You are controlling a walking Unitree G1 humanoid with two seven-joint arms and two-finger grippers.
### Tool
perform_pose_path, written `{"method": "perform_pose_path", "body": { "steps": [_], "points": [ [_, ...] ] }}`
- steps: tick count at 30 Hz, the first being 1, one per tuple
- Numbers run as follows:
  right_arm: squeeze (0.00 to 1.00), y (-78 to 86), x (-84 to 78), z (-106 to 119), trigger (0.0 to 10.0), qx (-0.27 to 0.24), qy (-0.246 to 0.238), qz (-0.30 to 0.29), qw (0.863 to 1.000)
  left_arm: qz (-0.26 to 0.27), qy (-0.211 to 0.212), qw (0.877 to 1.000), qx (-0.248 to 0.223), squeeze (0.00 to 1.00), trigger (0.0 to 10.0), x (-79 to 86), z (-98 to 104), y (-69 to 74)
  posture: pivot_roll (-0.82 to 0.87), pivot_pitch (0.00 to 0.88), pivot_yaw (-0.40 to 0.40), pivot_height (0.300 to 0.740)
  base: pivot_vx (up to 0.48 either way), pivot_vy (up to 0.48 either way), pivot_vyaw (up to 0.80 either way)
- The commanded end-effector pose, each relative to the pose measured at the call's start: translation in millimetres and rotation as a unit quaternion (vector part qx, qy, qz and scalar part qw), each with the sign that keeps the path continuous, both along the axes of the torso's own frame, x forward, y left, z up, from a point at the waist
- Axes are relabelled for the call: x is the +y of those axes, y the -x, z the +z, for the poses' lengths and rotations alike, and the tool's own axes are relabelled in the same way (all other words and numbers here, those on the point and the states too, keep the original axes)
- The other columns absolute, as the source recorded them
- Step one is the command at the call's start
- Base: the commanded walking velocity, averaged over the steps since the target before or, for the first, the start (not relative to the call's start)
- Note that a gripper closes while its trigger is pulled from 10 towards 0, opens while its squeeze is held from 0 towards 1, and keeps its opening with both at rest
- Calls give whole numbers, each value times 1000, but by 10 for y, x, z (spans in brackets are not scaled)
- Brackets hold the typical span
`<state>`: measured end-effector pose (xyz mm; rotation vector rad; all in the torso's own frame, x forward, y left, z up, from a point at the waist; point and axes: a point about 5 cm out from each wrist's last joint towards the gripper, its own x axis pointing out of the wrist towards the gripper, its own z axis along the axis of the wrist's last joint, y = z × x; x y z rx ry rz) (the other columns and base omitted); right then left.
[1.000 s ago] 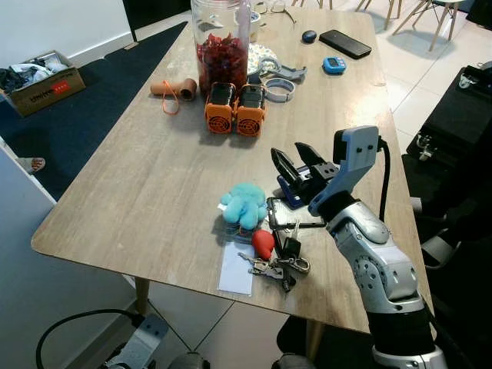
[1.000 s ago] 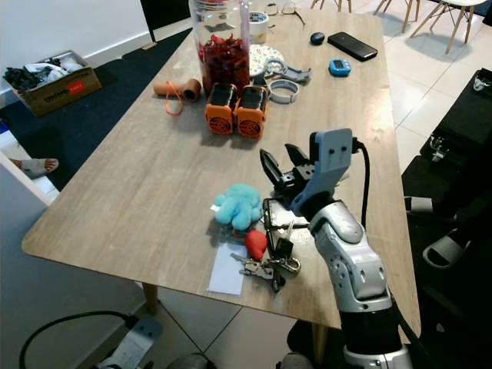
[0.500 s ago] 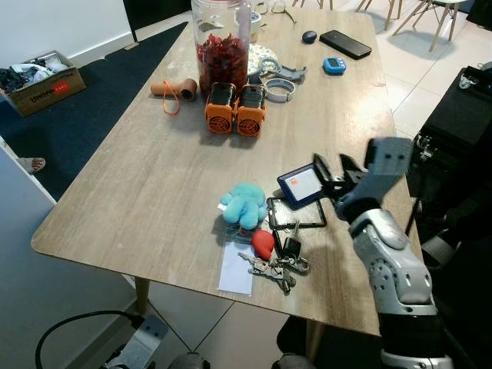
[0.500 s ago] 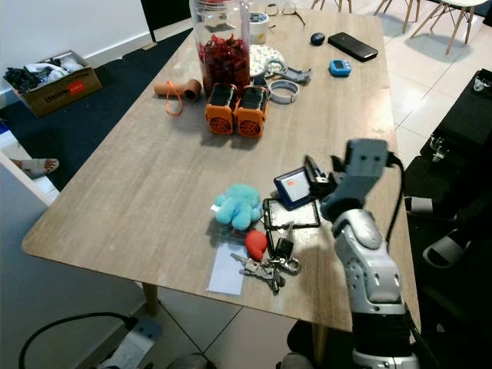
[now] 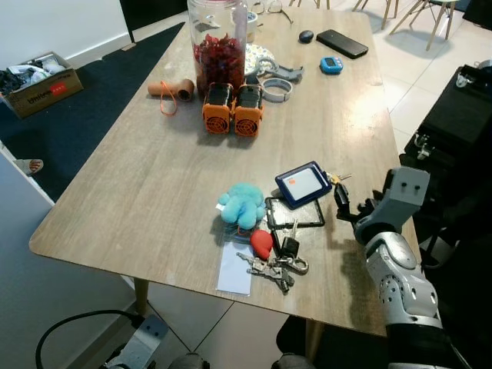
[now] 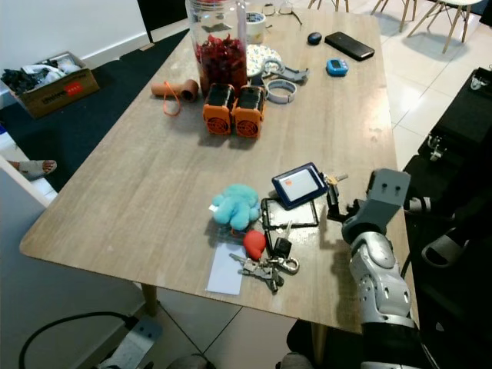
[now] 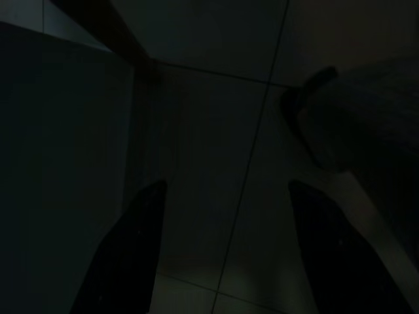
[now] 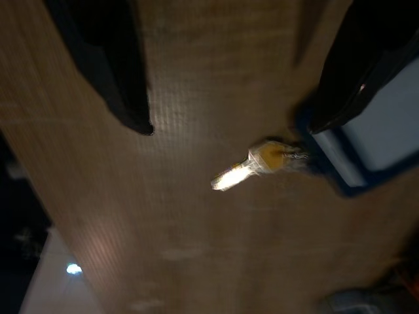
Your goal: Hang keys on a hook
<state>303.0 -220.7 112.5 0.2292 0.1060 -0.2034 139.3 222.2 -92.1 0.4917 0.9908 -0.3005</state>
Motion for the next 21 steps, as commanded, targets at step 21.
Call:
{"method": "perform_pose_path", "body": {
  "steps": [21],
  "points": [
    [0, -435, -45, 52, 10000, -15, -11, 8, 1000, 138, 37, 989, -40, 63, 10000, 67, 7, 45, 44, 136, 4, 740, 0, 0, 0]
  ]
}}
